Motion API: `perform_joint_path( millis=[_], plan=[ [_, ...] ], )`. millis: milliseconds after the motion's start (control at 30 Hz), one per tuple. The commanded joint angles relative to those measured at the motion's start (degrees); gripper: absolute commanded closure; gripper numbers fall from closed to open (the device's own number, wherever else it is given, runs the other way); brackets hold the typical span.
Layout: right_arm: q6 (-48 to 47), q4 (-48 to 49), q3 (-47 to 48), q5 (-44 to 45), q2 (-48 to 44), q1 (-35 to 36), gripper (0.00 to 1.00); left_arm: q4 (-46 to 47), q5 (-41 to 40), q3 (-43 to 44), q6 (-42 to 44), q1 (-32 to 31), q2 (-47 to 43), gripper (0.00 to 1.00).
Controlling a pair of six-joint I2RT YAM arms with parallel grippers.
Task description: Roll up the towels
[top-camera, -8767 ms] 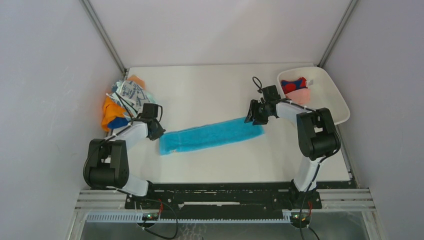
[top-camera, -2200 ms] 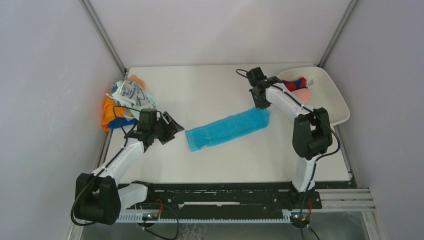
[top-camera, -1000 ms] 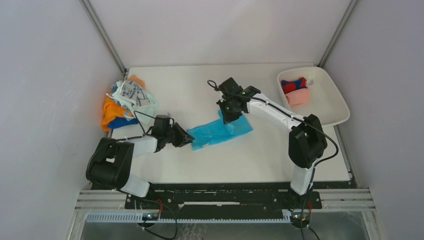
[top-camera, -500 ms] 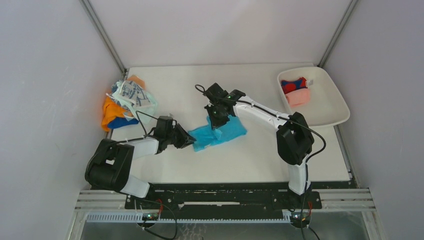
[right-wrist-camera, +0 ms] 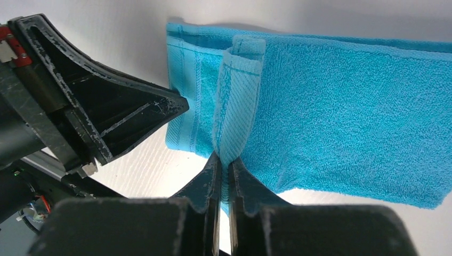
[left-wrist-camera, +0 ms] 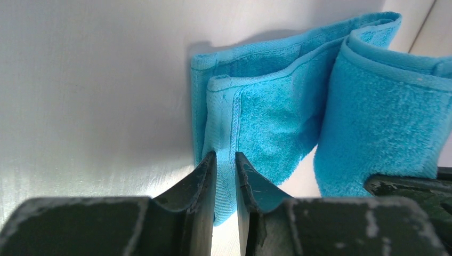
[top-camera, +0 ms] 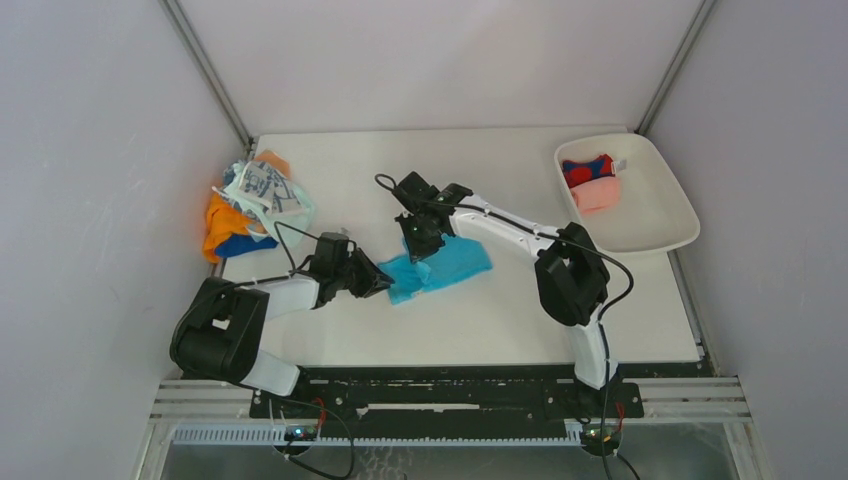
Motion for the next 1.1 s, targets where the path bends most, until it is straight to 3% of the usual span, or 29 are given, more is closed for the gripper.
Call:
perform_joint_path(
  millis=[0,1067],
  plan=[
    [1.7,2.1,2.4,0.2,1.1,0.9,0.97,-3.4,-1.9,-1.1,0.1,-0.8,0.0,0.76],
    [2.3,5.0,4.1,-3.2,4.7,4.2,0.94,-3.4,-2.4,-1.1,-0.5,-1.8,0.2,0.76]
  ],
)
